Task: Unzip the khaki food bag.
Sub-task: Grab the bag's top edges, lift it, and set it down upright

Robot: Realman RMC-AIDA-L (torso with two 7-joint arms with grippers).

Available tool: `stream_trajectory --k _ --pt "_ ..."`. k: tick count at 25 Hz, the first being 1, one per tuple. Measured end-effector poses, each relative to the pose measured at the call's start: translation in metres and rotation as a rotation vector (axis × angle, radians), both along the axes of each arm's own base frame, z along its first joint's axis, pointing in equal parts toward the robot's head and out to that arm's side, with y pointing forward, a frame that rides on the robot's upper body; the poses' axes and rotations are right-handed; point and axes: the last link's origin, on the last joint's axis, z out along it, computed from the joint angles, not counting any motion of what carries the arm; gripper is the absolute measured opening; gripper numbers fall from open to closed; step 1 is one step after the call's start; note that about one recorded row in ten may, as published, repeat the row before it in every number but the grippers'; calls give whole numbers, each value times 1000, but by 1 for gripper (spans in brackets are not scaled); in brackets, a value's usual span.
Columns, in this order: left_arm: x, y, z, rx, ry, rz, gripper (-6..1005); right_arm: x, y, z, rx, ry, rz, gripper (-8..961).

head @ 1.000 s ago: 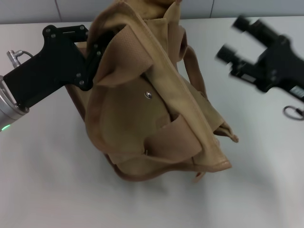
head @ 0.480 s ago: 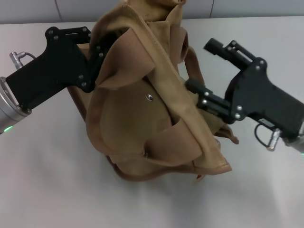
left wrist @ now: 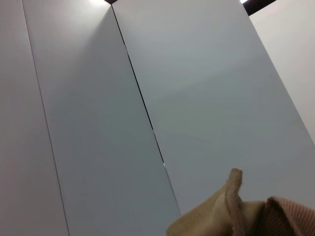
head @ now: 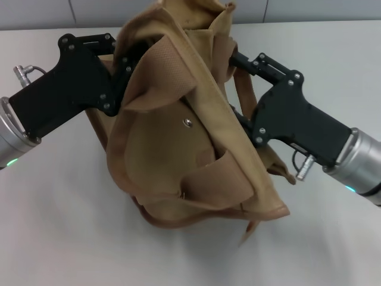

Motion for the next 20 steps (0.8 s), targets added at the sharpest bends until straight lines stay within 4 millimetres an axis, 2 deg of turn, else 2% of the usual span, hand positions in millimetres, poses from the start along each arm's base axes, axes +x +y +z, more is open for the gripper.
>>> stream_trajectory --k 10,13,20 --pt "5 2 -2 -11 -5 -13 44 -14 0 -15 122 -41 22 621" --pt "6 3 -3 -13 -5 -18 44 -17 6 -19 151 -53 -14 617" --pt "7 3 -3 -17 -7 -22 44 -21 9 -20 168 -39 -34 607"
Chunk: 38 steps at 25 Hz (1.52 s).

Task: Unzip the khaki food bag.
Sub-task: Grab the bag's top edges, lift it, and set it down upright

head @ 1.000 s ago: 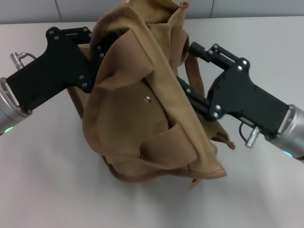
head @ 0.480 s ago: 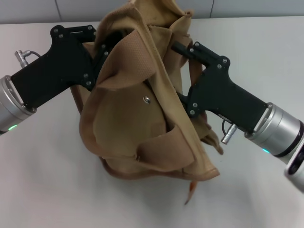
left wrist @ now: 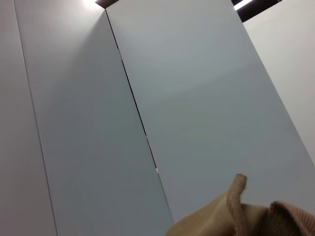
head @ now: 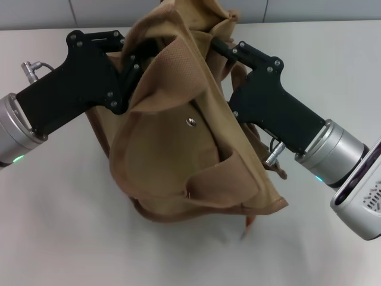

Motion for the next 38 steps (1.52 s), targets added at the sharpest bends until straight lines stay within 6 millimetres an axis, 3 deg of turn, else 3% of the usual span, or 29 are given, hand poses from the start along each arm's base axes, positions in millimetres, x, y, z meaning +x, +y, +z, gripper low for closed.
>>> stream_trajectory --k 2,7,25,38 --pt "0 0 0 -1 -1 -1 44 -2 -2 -2 20 -5 5 604" --pt "1 0 -1 -5 -4 -2 44 -6 -6 -6 45 -11 10 408" --pt "3 1 -2 3 -4 -6 45 1 -10 -6 79 -32 -11 96" --pt "6 7 -2 12 -10 0 45 46 -62 12 135 13 -85 -1"
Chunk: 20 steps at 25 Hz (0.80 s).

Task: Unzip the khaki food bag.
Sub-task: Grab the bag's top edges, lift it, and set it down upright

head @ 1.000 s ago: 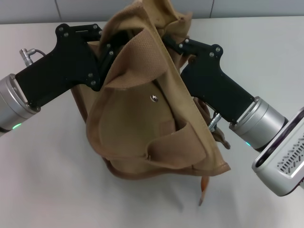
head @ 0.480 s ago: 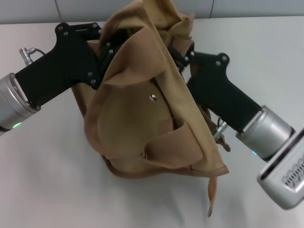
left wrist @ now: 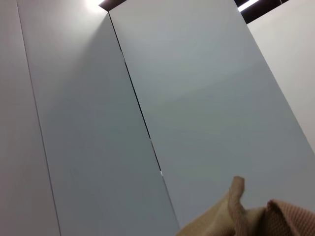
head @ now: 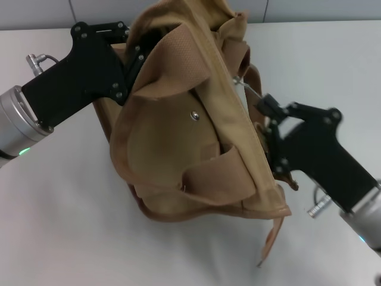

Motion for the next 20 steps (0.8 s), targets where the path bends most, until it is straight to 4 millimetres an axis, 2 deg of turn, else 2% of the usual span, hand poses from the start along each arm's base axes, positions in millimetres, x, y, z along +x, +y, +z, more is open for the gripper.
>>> stream_trajectory --k 1,3,4,5,11,15,18,19,20 --pt "0 1 0 2 -1 2 45 7 -9 3 9 12 -23 -1" --pt "1 2 0 4 -2 4 45 12 -15 5 15 18 -38 -1" --pt "1 2 0 6 -4 7 45 20 -26 7 22 23 -66 -1" --pt "1 2 0 6 -4 7 45 20 -26 7 22 23 -66 -1" --pt "2 5 -2 7 -2 13 45 44 -62 16 52 26 -145 0" --pt "3 4 -4 11 1 7 45 44 -61 23 105 70 -170 0" --pt "4 4 -5 8 1 4 45 38 -48 26 145 106 -178 0" --pt "4 4 -5 8 1 4 45 32 -36 27 162 121 -167 12" --pt "4 4 -5 8 1 4 45 32 -36 27 162 121 -167 24"
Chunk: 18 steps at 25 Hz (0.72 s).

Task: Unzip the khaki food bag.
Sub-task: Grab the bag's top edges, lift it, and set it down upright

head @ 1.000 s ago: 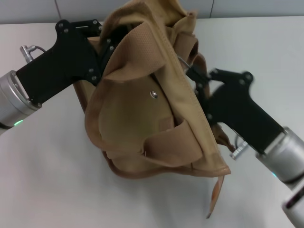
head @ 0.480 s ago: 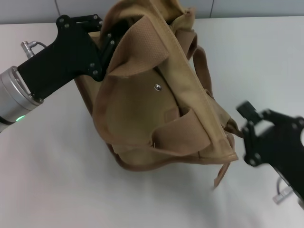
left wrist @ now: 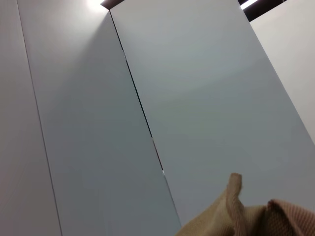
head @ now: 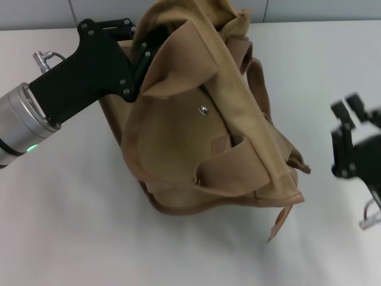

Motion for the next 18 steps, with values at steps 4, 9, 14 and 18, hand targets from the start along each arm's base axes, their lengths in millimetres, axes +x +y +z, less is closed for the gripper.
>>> stream_trajectory --k 4,9,14,18 --pt "-1 -1 0 -1 -1 2 45 -19 26 -2 -19 -8 97 92" --pt "-1 -1 0 -3 -2 1 45 -29 37 -13 -99 -56 148 254" --pt "1 0 0 -3 -3 -5 45 -29 42 -26 -176 -108 141 467" --pt "2 1 1 -4 -3 -10 45 -28 37 -30 -211 -120 153 487"
